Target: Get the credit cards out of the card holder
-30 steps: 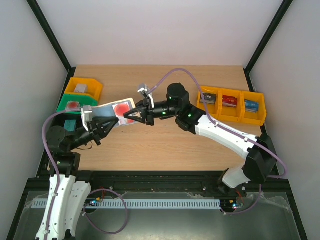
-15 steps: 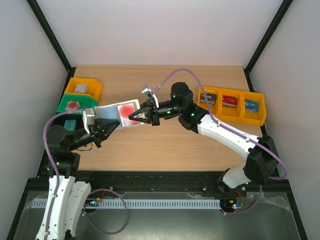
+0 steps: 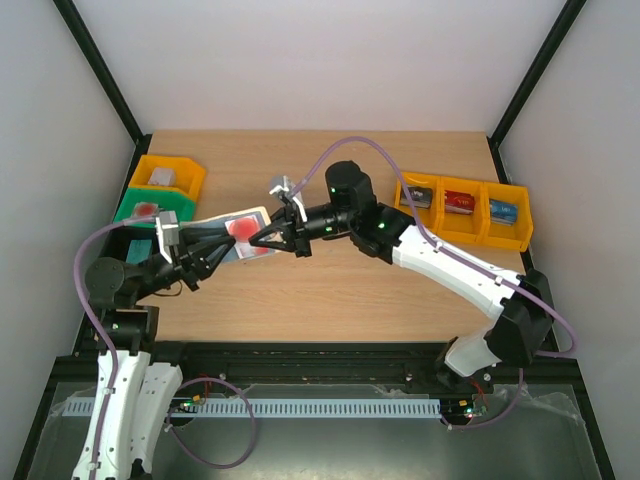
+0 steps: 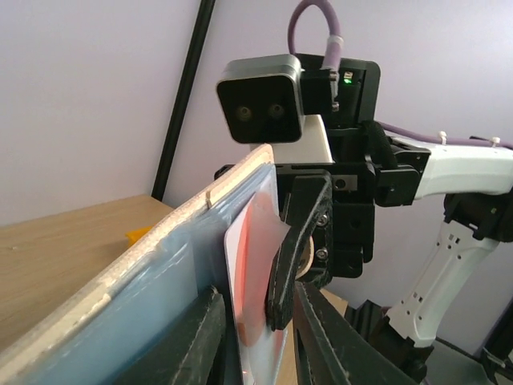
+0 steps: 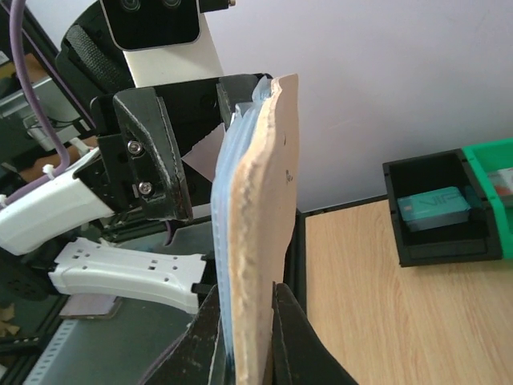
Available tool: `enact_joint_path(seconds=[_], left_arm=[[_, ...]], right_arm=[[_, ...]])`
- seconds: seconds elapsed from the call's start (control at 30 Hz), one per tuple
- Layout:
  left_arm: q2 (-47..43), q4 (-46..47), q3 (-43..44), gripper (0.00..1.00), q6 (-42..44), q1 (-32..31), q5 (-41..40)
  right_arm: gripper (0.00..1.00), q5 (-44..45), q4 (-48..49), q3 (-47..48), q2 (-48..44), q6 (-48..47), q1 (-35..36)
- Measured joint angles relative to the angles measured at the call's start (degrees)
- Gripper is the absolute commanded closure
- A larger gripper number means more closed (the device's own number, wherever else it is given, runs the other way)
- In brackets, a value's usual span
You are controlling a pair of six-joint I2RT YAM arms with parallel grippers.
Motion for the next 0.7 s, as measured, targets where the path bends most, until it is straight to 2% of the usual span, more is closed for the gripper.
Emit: enact_joint_path(seconds=[0.07, 0.13, 0.23, 0.33, 0.43, 0.53, 0.7], left_arm=[[0.1, 0.4, 0.0, 0.84, -0.5, 0.1, -0.7], [0.3, 0.6, 0.0, 0.97, -1.2, 0.3, -1.4], [0.6, 0.7, 0.0, 0.98, -1.6, 0.7, -2.5], [0.6, 0.6, 0.0, 0.98, -1.7, 0.7, -2.5], [0.6, 0.7, 0.0, 0.98, -1.8, 0.7, -2.2], [0.6, 0.6, 0.1, 0.98, -1.8, 0.6, -1.7], [0.5, -0.9, 0.1, 0.98, -1.3, 0.6, -2.1]], right_arm=[[0.98, 1.1, -1.9, 1.3, 0.4, -2.0, 0.2], [0.98, 2.0, -3.8, 2.6, 0.8, -3.7, 0.4], [0.98, 2.7, -5.7, 3.7, 0.9, -5.6, 0.6], [0.88, 2.9, -6.5, 3.9, 0.9, -6.6, 0.6], [0.84, 2.5, -7.2, 3.9, 0.9, -7.3, 0.8], [0.83, 0.9, -6.2, 2.1, 0.6, -6.1, 1.0], [0.88, -2.0, -1.9, -2.2, -0.8, -1.8, -1.3]])
